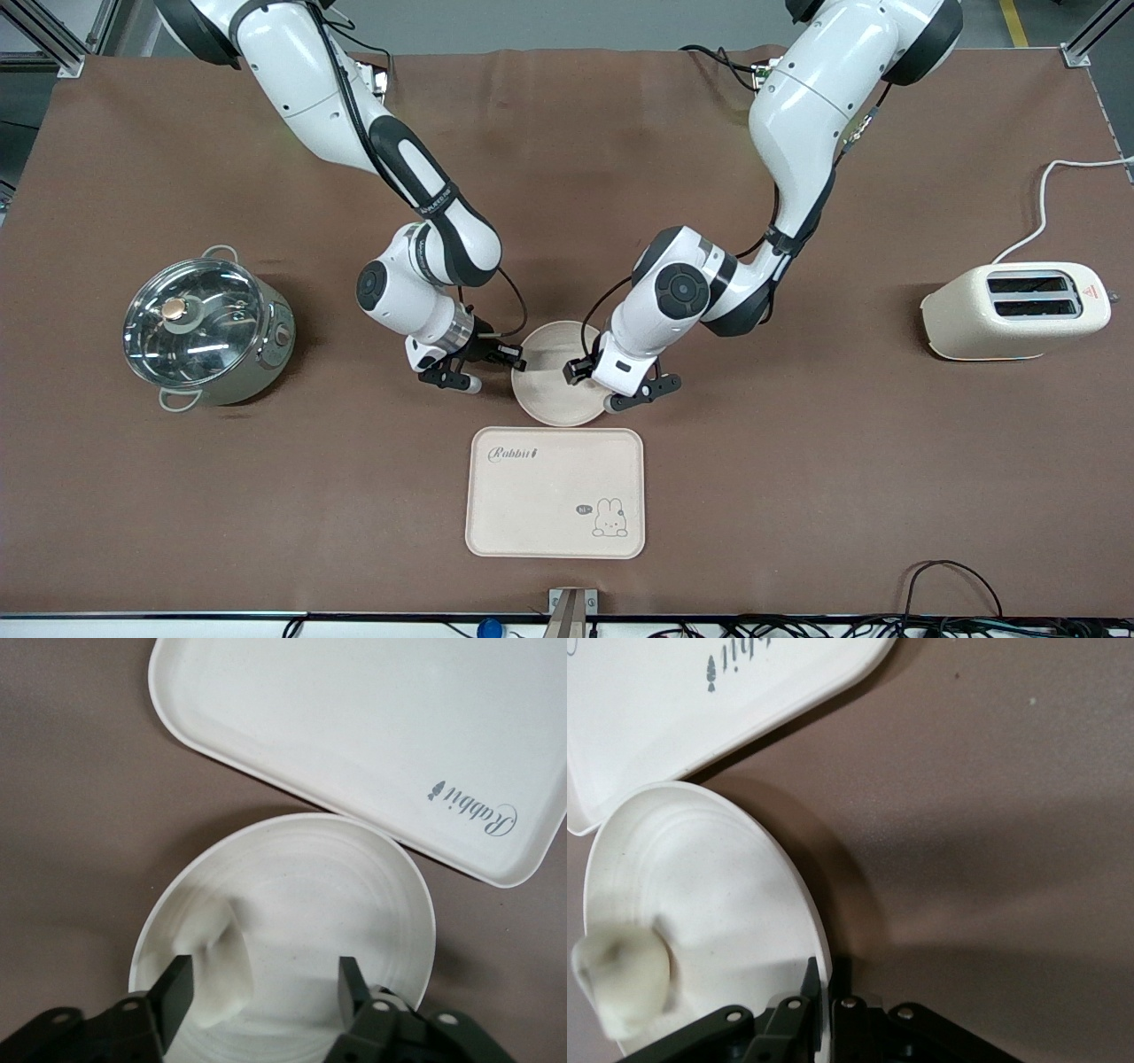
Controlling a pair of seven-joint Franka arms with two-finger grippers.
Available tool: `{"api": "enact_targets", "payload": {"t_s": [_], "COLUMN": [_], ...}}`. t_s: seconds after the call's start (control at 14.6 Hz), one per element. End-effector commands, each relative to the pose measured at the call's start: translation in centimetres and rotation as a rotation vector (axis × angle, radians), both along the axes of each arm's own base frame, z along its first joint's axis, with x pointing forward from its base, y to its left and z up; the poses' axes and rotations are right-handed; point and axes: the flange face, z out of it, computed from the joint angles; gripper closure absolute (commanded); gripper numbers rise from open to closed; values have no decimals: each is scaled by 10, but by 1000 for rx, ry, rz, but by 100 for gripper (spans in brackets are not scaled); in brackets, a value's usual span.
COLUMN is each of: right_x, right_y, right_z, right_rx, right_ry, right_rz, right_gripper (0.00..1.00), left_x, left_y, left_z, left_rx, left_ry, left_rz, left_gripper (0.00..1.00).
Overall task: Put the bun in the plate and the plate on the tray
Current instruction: 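Lift the plate with the right gripper while the left gripper withdraws, then lower the plate onto the white tray and open the right gripper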
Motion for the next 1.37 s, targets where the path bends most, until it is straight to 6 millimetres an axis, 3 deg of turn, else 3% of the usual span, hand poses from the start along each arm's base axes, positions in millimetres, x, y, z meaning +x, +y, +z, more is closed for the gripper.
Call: {"api": "enact_targets", "payload": {"t_s": [0.0,0.07,0.14,0.34,0.48,0.62,0.75,0.89,1.03,1.23,1.3], "right_x": [2,6,12,27,53,72,99,115,138,170,179], "right_y": [-5,-7,-7,-9,-24,-23,-35,-24,-35,-35,-38], "right_z": [-11,-6,2,33,53,66,50,37,32,21,19], "right_rx": [-23,-18,-8,8,38,64,78,144,136,111,93], "right_ry": [-21,-28,-43,-115,-147,-182,-178,-79,-64,-95,-106], "right_rz": [5,-3,-13,-50,-96,-114,-130,-52,-40,4,-6], "right_gripper": [99,99,99,99,99,99,99,100,100,100,100], "left_x": [9,18,21,41,54,64,53,32,11,-4,-9], "left_y": [11,25,37,103,170,244,293,322,346,356,372], "left_z": [13,27,55,144,192,236,285,326,363,385,395], "left_rx": [27,84,170,294,345,375,364,351,364,373,360], "left_ry": [-37,-74,-94,-123,-120,-129,-119,-90,-80,-79,-82], "left_rz": [-1,-27,-79,-234,-338,-450,-478,-475,-455,-474,-475], "left_gripper": [0,0,0,0,0,0,0,0,0,0,0]}}
